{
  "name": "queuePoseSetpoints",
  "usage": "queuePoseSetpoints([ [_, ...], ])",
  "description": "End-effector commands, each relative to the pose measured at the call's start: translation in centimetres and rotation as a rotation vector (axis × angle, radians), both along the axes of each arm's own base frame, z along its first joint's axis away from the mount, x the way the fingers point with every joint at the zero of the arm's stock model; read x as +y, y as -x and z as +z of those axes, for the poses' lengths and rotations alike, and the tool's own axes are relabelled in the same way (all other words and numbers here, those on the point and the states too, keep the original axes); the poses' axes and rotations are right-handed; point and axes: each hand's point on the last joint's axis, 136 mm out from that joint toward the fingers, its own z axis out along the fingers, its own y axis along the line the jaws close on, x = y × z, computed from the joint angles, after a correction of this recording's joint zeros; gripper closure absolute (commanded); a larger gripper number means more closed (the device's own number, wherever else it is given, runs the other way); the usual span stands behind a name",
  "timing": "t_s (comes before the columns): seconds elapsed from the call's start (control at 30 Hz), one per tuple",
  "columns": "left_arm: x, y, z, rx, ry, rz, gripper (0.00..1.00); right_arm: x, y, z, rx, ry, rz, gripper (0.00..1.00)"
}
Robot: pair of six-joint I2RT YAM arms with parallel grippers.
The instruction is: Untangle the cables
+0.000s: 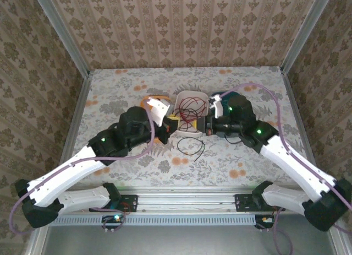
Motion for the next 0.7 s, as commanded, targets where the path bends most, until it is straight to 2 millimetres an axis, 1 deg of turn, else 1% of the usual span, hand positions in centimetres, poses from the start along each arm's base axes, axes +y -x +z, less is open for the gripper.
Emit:
queuePoseSetpoints([
  [0.0, 2.0, -0.3, 2.2, -0.106, 0.021, 0.066, 1.00, 2.8, -2.6, 2.4, -0.068, -0.045, 0.023, 0.99],
  [0.1, 3.4, -1.1, 1.2, -0.128, -0.051, 0.131, 1.00, 4.9, -5.4, 1.7, -0.051, -0.025, 0.019, 0.99],
  [0.23, 4.3, -2.7, -1.6, -0.131, -0.165, 0.196, 1.00, 7.5, -9.5, -1.3, 0.006, 0.009, 0.006, 0.99],
  [0.33, 4.8, -4.3, -3.3, -0.107, -0.198, 0.241, 1.00, 9.5, -11.9, -3.9, 0.059, 0.026, 0.023, 0.99],
  [0.4, 4.9, -5.3, -4.3, -0.091, -0.191, 0.255, 1.00, 10.4, -13.6, -5.8, 0.084, 0.055, 0.008, 0.99],
  [0.47, 4.8, -6.0, -4.7, -0.087, -0.159, 0.253, 1.00, 10.2, -15.4, -7.6, 0.087, 0.118, -0.053, 0.99],
  [0.5, 4.8, -6.4, -5.0, -0.082, -0.143, 0.254, 1.00, 9.9, -16.1, -8.1, 0.078, 0.154, -0.081, 0.99],
  [0.57, 4.6, -6.8, -5.1, -0.076, -0.111, 0.249, 1.00, 9.4, -17.0, -8.5, 0.056, 0.206, -0.124, 0.99],
  [0.67, 4.6, -7.1, -5.6, -0.069, -0.094, 0.253, 1.00, 7.9, -17.9, -8.8, 0.024, 0.295, -0.193, 0.99],
])
